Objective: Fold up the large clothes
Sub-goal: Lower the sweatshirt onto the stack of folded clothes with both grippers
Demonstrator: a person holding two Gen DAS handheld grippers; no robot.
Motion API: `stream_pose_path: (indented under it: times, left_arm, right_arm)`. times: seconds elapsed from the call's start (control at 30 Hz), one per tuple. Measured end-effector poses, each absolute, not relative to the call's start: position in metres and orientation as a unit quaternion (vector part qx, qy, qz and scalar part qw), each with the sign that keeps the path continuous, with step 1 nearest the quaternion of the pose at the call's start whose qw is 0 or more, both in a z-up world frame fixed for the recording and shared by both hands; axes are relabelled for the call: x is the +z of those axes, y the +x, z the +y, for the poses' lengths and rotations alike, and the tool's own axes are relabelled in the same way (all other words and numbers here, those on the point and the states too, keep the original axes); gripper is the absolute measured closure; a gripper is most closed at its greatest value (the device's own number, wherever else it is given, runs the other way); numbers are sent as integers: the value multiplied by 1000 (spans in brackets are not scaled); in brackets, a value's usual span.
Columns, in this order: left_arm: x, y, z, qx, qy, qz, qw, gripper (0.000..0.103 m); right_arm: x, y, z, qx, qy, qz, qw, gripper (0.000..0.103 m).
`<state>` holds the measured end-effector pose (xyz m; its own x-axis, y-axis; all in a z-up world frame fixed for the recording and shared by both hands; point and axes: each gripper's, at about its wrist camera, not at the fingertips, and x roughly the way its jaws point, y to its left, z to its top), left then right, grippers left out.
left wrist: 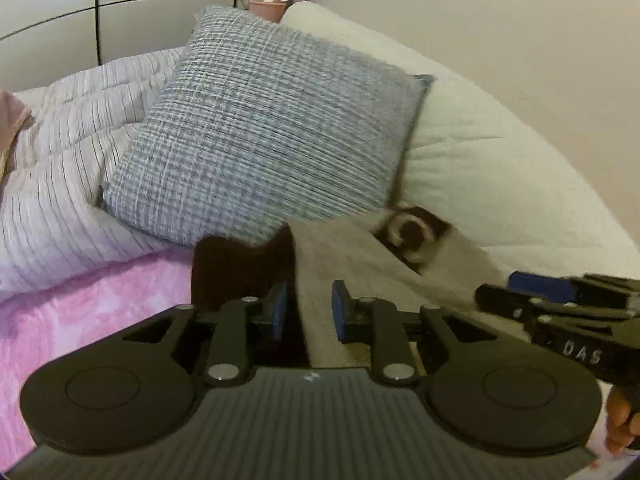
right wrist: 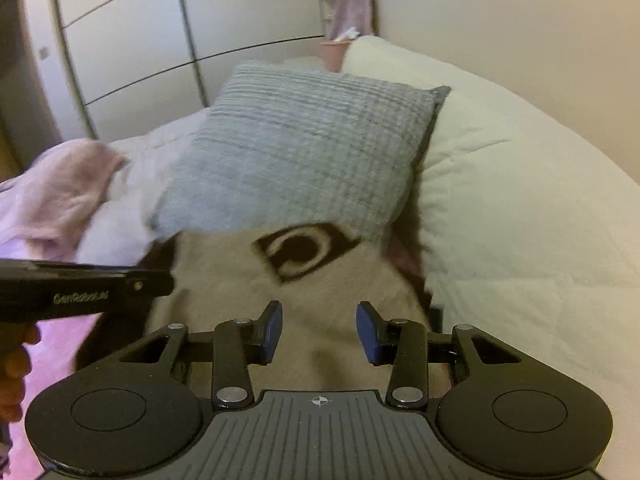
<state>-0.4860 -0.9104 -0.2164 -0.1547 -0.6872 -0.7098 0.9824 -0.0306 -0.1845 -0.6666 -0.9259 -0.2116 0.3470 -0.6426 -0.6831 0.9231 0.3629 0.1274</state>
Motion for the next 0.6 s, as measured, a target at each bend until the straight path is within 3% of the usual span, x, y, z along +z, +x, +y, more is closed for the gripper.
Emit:
stream_pose_path:
  times: [0.2,0.6]
  left_arm:
    - [-235,-498,-857,-672,254,332,612,84]
    - [-265,-499,-886,-646,283,326,630,80]
  right_arm:
    - [-231,-646,-878,-470,247,320,784,65]
    - [-264,-615,-908,-475,235,370,763,65]
